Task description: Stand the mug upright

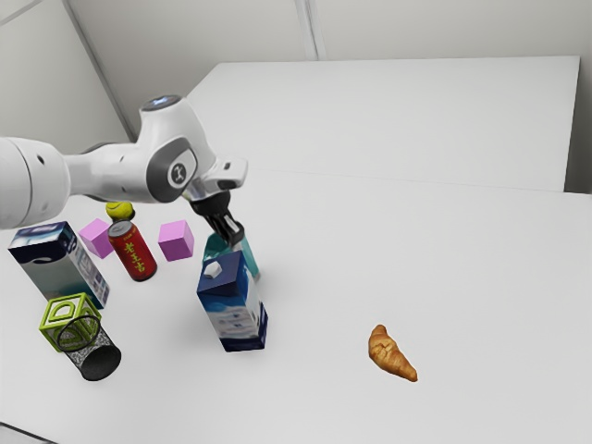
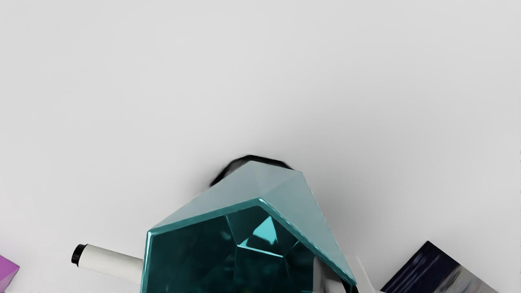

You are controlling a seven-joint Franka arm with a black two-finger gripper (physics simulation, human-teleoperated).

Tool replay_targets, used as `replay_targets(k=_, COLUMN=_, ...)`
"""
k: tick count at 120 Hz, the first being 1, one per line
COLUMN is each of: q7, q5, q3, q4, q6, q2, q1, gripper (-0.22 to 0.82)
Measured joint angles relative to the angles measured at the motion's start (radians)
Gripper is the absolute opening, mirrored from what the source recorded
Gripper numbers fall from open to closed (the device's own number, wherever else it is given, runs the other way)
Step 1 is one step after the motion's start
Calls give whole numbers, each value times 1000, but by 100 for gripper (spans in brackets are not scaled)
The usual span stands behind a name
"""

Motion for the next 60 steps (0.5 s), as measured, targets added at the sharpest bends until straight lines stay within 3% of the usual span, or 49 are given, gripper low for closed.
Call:
replay_targets(k=31, q7=-45, q5=3, q3=-2, q4=-4, q6=11, q2=18, q1=2, gripper=-17)
replay_targets(k=60, q7=-66, q5=-2, q3=-3, q4=-3, q6=13, q2=13, q1=-1, gripper=21)
